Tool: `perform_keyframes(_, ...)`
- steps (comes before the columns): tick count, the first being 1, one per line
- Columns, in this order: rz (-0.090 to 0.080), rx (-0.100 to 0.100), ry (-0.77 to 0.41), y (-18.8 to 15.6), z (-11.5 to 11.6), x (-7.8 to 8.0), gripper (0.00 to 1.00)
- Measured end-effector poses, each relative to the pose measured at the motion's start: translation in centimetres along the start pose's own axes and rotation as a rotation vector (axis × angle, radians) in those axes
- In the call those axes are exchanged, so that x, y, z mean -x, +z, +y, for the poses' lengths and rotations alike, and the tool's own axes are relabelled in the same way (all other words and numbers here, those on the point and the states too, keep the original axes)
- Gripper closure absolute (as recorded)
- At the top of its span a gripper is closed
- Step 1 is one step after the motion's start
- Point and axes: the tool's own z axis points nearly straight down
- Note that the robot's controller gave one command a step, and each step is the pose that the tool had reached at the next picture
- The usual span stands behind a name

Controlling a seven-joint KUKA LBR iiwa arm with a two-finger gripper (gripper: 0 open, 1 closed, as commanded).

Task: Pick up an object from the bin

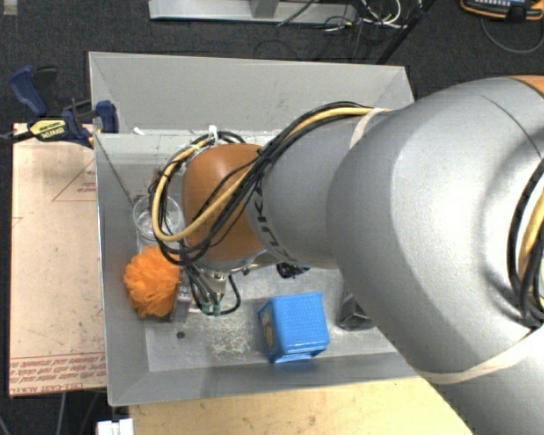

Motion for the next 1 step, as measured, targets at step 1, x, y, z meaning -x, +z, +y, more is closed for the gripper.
perform_keyframes(1, 0.005, -0.003, 0.0, -0.44, -0.07, -0.12, 1.0)
